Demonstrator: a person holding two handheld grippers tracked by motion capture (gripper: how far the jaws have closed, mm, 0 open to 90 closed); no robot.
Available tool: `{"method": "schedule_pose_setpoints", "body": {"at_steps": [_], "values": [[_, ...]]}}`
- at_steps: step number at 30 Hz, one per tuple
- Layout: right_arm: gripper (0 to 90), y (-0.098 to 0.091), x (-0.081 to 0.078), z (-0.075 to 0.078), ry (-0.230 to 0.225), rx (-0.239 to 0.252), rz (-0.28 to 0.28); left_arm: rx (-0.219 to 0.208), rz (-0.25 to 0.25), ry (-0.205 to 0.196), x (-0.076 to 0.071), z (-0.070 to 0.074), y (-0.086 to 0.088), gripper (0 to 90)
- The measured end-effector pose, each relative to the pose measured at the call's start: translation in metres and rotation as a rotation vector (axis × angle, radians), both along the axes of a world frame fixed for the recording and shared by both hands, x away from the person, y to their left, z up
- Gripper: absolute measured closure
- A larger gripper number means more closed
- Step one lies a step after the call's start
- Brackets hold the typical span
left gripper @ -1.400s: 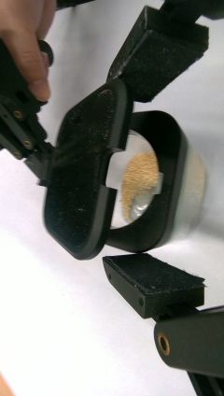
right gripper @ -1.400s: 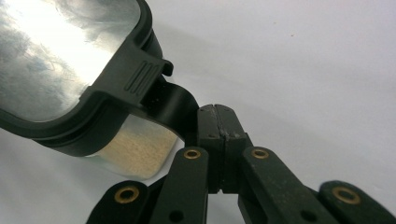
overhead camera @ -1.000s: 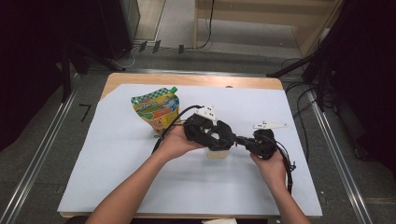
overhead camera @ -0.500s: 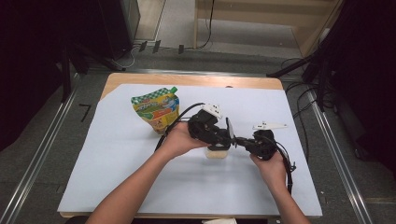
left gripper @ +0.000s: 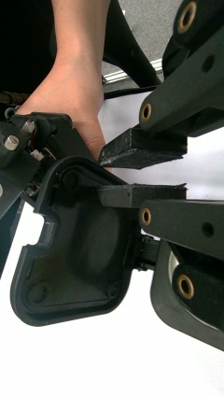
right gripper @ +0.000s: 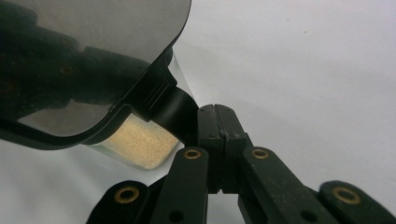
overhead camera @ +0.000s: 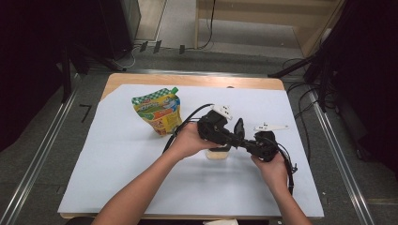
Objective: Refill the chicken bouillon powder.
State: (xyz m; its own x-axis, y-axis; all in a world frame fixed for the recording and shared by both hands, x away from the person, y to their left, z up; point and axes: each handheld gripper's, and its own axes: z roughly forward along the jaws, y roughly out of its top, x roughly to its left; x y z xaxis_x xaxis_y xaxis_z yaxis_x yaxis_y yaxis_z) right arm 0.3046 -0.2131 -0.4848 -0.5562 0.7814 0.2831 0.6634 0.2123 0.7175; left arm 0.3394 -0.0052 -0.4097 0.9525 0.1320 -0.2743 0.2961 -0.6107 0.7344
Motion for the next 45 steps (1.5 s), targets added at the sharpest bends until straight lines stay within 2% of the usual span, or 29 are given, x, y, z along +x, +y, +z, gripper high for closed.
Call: {"method": "schedule_pose_setpoints", "body": {"at_steps": [3, 8, 13, 16, 19, 22, 29, 32, 34, 37, 40, 42, 45], "values": [[90.0, -0.002, 0.000, 0.001, -0.005, 0.016, 0.010, -0.009, 0.011, 0.014, 0.002, 0.000, 0.002, 77.6], [87.1, -0.006, -0.007, 0.007, -0.031, 0.004, 0.000, -0.008, 0.037, 0.022, 0.002, 0.004, 0.009, 72.0], [84.1, -0.012, -0.021, 0.014, -0.024, 0.037, 0.004, -0.013, 0.065, 0.028, 0.004, 0.009, 0.024, 66.4], [83.5, -0.012, -0.030, 0.019, -0.021, 0.051, 0.010, -0.012, 0.083, 0.032, 0.004, 0.010, 0.033, 66.3], [82.7, -0.010, -0.042, 0.023, -0.023, 0.063, 0.030, -0.003, 0.091, 0.018, 0.003, 0.011, 0.039, 65.0], [81.0, -0.007, -0.055, 0.027, -0.036, 0.072, 0.055, -0.011, 0.115, 0.026, 0.003, 0.010, 0.047, 62.6], [70.9, 0.014, -0.071, 0.026, -0.036, 0.081, 0.140, 0.001, 0.148, 0.045, 0.003, 0.002, 0.064, 57.3], [68.0, 0.024, -0.073, 0.025, -0.035, 0.083, 0.170, 0.020, 0.159, 0.031, -0.001, -0.001, 0.069, 55.0], [66.9, 0.029, -0.074, 0.024, -0.037, 0.080, 0.190, 0.024, 0.167, 0.037, -0.004, -0.003, 0.074, 53.6], [65.7, 0.040, -0.075, 0.022, -0.036, 0.070, 0.230, 0.014, 0.176, 0.016, -0.009, -0.003, 0.084, 53.1], [62.2, 0.048, -0.077, 0.022, -0.052, 0.073, 0.241, 0.025, 0.188, 0.019, -0.013, -0.004, 0.094, 50.4], [61.4, 0.052, -0.078, 0.021, -0.063, 0.068, 0.252, 0.041, 0.191, 0.036, -0.014, -0.006, 0.100, 49.4], [60.7, 0.058, -0.076, 0.020, -0.039, 0.075, 0.261, 0.057, 0.195, 0.048, -0.015, -0.008, 0.106, 47.8]]}}
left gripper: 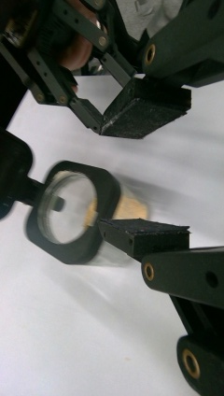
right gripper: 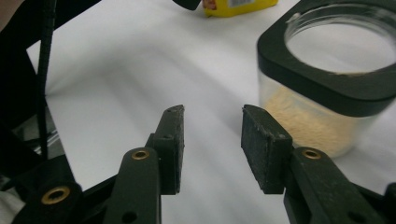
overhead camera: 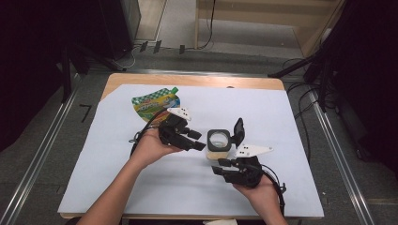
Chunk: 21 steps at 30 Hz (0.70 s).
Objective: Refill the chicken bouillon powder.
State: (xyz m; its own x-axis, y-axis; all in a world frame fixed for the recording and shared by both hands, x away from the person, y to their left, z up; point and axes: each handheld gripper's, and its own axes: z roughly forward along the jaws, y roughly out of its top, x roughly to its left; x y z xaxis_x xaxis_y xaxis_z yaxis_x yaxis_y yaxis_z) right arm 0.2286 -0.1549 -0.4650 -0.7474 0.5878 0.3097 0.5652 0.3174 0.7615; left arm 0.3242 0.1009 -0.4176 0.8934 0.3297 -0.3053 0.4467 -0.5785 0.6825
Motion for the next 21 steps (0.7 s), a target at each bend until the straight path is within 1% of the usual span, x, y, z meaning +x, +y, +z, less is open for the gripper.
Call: {"method": "schedule_pose_setpoints", "body": {"at_steps": [1, 4, 5, 6, 7, 10, 11, 13, 15, 18, 20, 21], "values": [[60.6, 0.001, 0.000, 0.000, 0.002, 0.002, 0.002, 0.004, 0.002, 0.002, -0.001, -0.001, 0.004, 47.6], [56.6, 0.011, 0.000, 0.000, -0.015, -0.009, 0.027, 0.015, 0.025, -0.008, 0.000, 0.000, 0.014, 45.5], [56.7, 0.013, 0.000, 0.000, -0.015, -0.012, 0.032, 0.007, 0.035, -0.007, 0.000, -0.001, 0.016, 44.7], [56.9, 0.015, 0.000, -0.001, -0.014, -0.015, 0.040, 0.011, 0.042, -0.012, 0.000, 0.000, 0.021, 43.3], [56.7, 0.019, 0.000, -0.002, -0.004, -0.021, 0.055, 0.005, 0.048, -0.018, -0.001, 0.001, 0.025, 43.4], [55.6, 0.027, 0.000, -0.005, -0.010, -0.033, 0.077, 0.007, 0.068, -0.024, -0.001, 0.003, 0.037, 43.5], [55.1, 0.029, 0.000, -0.006, -0.010, -0.031, 0.083, 0.012, 0.077, -0.024, 0.000, 0.003, 0.040, 43.6], [54.8, 0.032, 0.000, -0.008, -0.006, -0.031, 0.091, 0.002, 0.088, -0.017, 0.000, 0.004, 0.048, 43.6], [54.9, 0.035, 0.001, -0.009, -0.002, -0.032, 0.098, 0.002, 0.099, -0.016, 0.001, 0.005, 0.054, 43.5], [55.1, 0.040, 0.002, -0.010, 0.002, -0.031, 0.112, -0.014, 0.113, -0.005, 0.001, 0.004, 0.064, 42.8], [54.6, 0.043, 0.002, -0.010, -0.004, -0.030, 0.117, -0.010, 0.124, 0.004, 0.000, 0.004, 0.070, 42.7], [54.3, 0.044, 0.002, -0.010, -0.010, -0.029, 0.119, 0.002, 0.131, -0.001, 0.000, 0.003, 0.072, 42.8]]}}
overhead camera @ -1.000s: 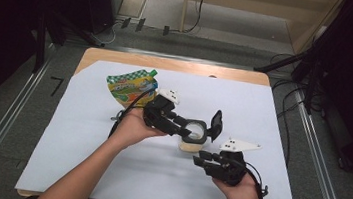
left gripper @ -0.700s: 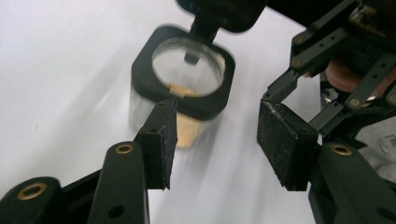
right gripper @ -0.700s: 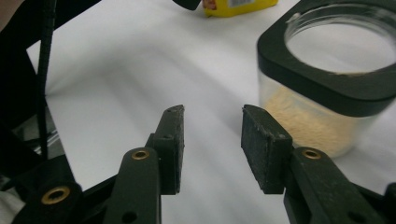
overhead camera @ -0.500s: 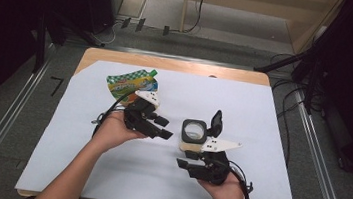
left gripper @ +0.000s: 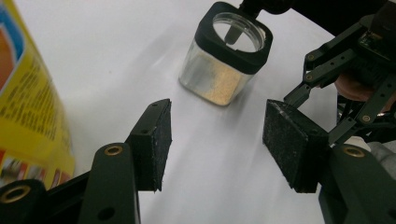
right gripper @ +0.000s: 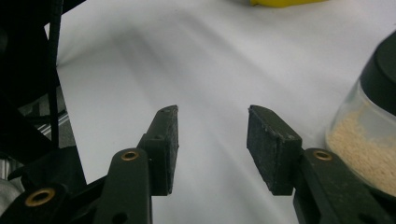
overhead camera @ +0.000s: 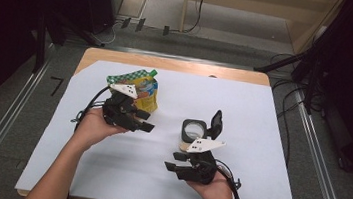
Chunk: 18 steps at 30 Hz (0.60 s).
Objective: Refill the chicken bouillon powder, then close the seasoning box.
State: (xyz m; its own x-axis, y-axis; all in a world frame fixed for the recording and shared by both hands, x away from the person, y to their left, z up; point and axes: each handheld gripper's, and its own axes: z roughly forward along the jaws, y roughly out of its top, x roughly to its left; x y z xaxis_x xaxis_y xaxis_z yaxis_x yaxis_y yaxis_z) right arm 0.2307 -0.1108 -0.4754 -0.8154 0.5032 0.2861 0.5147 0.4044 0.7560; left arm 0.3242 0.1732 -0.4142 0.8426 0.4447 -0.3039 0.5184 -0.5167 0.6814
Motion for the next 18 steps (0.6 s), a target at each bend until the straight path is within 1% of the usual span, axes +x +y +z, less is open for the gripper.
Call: {"method": "schedule_pose_setpoints", "body": {"at_steps": [2, 4, 6, 10, 14, 15, 18], "values": [[53.7, 0.003, 0.000, 0.000, 0.000, 0.001, 0.008, 0.008, 0.008, 0.009, 0.000, -0.001, 0.005, 42.8], [53.6, 0.005, 0.001, -0.001, 0.000, -0.003, 0.017, 0.014, 0.020, 0.010, -0.001, -0.002, 0.009, 42.8], [53.0, 0.007, 0.001, -0.001, 0.010, 0.006, 0.016, 0.015, 0.031, 0.021, -0.001, -0.002, 0.013, 43.0], [52.0, 0.008, 0.002, 0.000, 0.011, 0.013, 0.023, 0.024, 0.057, 0.020, -0.002, -0.002, 0.023, 43.3], [51.9, 0.010, 0.005, -0.002, 0.019, 0.018, 0.033, 0.009, 0.075, 0.022, -0.002, -0.002, 0.031, 42.7], [51.7, 0.011, 0.006, -0.002, 0.025, 0.020, 0.029, 0.004, 0.080, 0.023, -0.002, -0.002, 0.032, 42.5], [51.2, 0.011, 0.007, -0.003, 0.025, 0.026, 0.029, 0.016, 0.090, 0.023, -0.002, -0.002, 0.036, 42.3]]}}
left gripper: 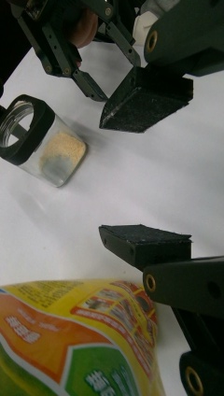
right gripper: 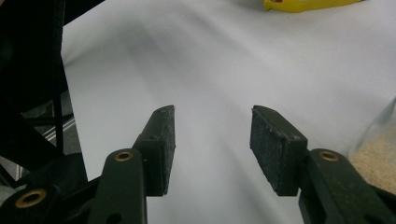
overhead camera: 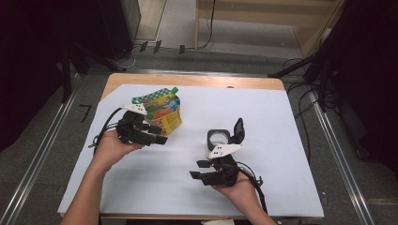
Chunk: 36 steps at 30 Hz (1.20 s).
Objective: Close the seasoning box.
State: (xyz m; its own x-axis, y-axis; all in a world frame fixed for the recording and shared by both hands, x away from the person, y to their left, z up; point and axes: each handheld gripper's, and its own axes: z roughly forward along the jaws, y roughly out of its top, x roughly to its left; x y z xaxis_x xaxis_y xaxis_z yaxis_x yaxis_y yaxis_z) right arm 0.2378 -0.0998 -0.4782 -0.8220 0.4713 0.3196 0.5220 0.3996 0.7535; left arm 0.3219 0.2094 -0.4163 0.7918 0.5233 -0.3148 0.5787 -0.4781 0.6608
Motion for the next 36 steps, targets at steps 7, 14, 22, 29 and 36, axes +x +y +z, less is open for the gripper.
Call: {"method": "schedule_pose_setpoints", "body": {"at_steps": [7, 14, 22, 29, 36], "values": [[49.7, 0.002, 0.002, -0.002, -0.001, 0.003, 0.014, 0.011, 0.039, 0.003, -0.001, 0.001, 0.015, 42.4], [49.2, 0.005, 0.002, -0.003, -0.009, -0.012, 0.034, 0.004, 0.098, -0.009, -0.002, 0.003, 0.035, 43.2], [49.2, 0.006, 0.002, -0.005, -0.008, -0.021, 0.034, 0.011, 0.173, -0.028, 0.002, 0.007, 0.059, 44.6], [49.2, 0.006, 0.002, -0.006, -0.008, -0.019, 0.040, 0.000, 0.220, -0.057, 0.013, 0.012, 0.073, 46.1], [46.9, 0.015, 0.005, 0.003, -0.014, -0.026, 0.051, 0.006, 0.185, -0.069, 0.030, 0.019, 0.055, 47.2]]}}
